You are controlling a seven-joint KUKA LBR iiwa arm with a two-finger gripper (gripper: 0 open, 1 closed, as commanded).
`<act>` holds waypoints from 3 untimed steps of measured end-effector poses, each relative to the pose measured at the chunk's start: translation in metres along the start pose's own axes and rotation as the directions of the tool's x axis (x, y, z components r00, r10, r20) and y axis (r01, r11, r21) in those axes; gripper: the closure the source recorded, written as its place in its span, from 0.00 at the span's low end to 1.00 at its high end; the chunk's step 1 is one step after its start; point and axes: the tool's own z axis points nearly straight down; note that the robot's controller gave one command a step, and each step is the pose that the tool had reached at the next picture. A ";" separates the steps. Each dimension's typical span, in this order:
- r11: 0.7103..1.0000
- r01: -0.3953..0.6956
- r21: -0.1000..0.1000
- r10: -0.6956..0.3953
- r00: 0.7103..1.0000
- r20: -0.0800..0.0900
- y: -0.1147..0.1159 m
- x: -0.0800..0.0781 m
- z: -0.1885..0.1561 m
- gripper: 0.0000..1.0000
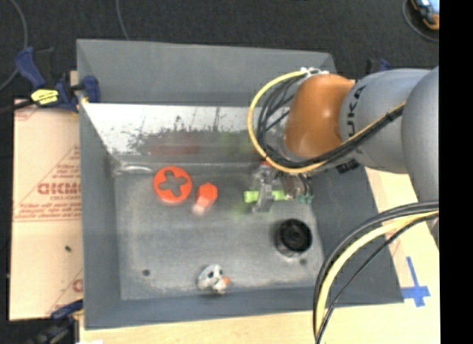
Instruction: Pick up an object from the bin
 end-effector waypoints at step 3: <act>0.990 0.143 0.002 -0.143 0.990 0.004 0.016 -0.023 -0.062 1.00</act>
Offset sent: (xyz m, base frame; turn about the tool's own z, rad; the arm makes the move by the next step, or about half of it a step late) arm 0.0068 -0.0038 0.0509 0.0078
